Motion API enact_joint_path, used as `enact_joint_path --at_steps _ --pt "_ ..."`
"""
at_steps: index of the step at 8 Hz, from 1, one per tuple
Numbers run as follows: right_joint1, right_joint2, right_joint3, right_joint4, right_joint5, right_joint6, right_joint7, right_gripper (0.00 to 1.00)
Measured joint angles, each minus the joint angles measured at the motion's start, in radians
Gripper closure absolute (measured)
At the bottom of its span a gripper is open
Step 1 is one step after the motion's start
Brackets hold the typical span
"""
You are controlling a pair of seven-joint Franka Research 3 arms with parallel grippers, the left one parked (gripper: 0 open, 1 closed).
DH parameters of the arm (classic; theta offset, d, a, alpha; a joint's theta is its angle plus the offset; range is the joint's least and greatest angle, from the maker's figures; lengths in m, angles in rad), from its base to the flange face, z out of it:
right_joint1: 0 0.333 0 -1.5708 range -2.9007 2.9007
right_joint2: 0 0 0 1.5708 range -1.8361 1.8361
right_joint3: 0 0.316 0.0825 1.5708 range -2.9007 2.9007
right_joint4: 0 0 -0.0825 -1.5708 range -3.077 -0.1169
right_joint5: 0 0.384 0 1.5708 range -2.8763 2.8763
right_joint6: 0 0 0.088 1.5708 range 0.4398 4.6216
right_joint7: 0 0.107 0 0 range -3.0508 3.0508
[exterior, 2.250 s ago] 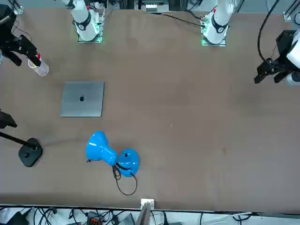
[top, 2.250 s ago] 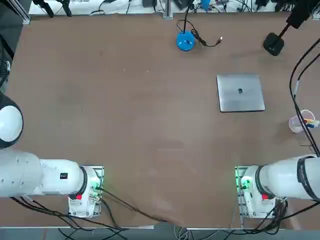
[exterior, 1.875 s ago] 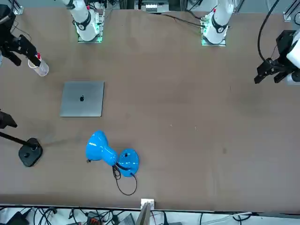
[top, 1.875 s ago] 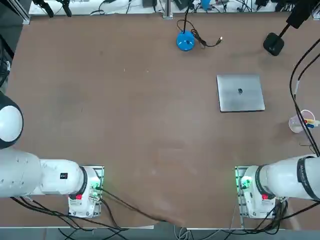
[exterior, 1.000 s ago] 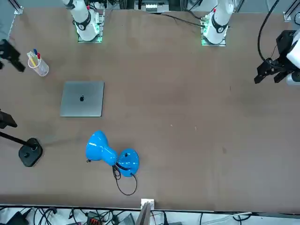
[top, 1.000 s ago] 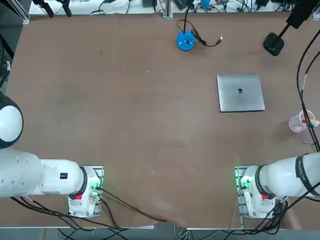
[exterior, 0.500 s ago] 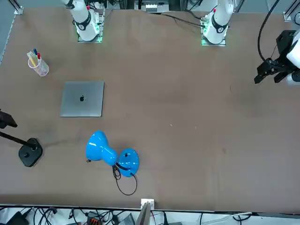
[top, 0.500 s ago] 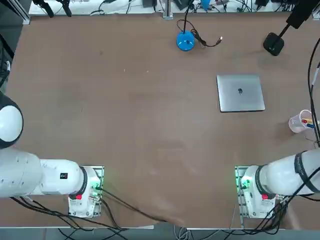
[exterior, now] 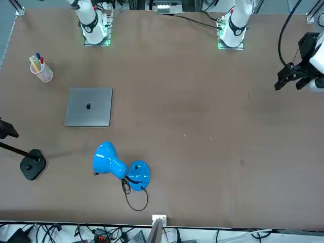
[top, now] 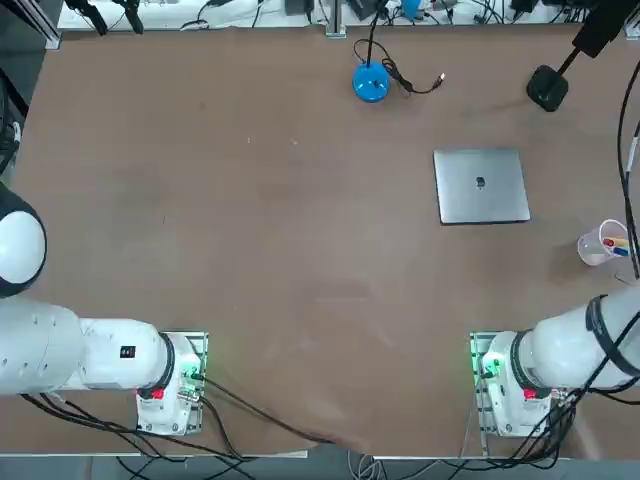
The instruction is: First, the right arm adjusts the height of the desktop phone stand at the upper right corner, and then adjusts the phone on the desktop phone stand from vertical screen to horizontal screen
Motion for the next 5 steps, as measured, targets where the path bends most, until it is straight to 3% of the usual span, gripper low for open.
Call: enact_joint_path --at_steps 5 --pt "-0.093 0.171 0.0 0.148 0.137 0.037 0.033 0.13"
